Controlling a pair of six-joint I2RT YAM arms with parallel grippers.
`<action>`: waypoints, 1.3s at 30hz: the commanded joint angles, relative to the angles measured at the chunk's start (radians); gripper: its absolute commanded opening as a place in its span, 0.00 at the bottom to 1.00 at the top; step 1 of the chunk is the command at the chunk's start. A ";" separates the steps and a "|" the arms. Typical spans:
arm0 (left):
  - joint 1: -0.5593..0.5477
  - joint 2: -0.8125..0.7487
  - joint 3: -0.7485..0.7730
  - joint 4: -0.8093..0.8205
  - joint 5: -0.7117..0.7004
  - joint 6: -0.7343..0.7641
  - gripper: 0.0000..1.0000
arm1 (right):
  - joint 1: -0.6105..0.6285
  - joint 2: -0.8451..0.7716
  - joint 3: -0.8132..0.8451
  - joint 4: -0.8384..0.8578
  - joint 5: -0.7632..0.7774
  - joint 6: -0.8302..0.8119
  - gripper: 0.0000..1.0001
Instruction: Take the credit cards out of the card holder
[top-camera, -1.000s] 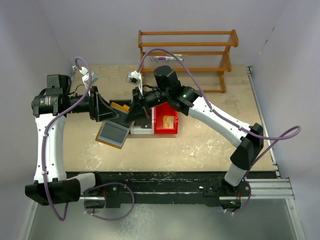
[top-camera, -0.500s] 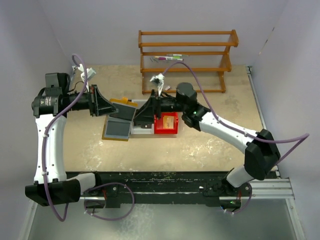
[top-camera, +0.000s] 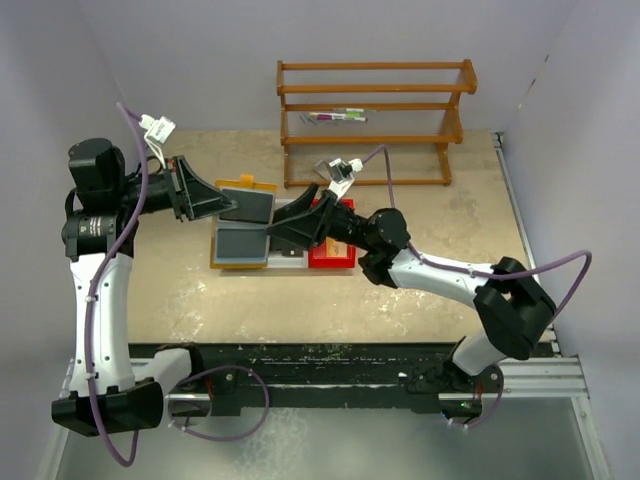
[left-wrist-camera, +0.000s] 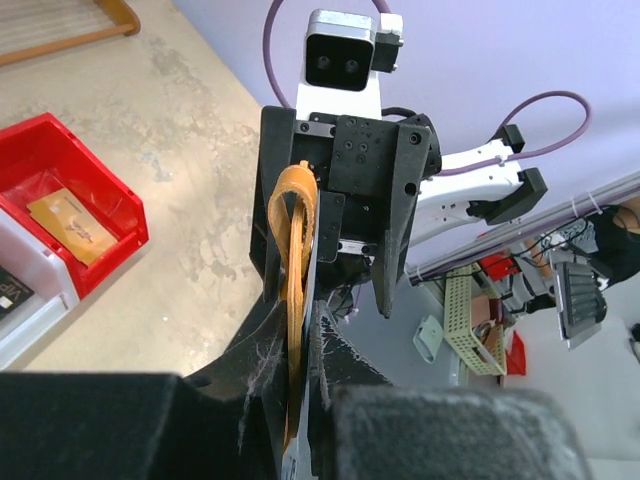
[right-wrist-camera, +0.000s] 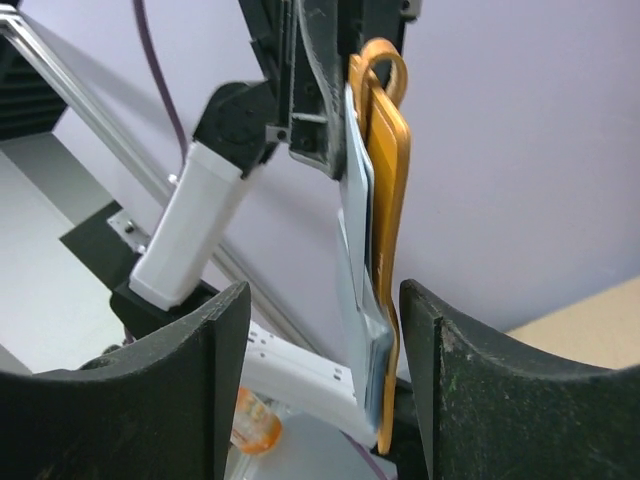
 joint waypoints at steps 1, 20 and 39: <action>0.001 -0.026 -0.029 0.102 0.029 -0.111 0.13 | 0.021 0.038 0.064 0.173 0.055 0.062 0.59; -0.001 0.049 0.026 -0.433 0.012 0.557 0.69 | -0.071 0.064 0.619 -1.346 -0.428 -0.767 0.00; -0.042 0.096 -0.040 -0.605 -0.087 0.874 0.52 | -0.004 0.267 0.976 -1.777 -0.364 -1.038 0.00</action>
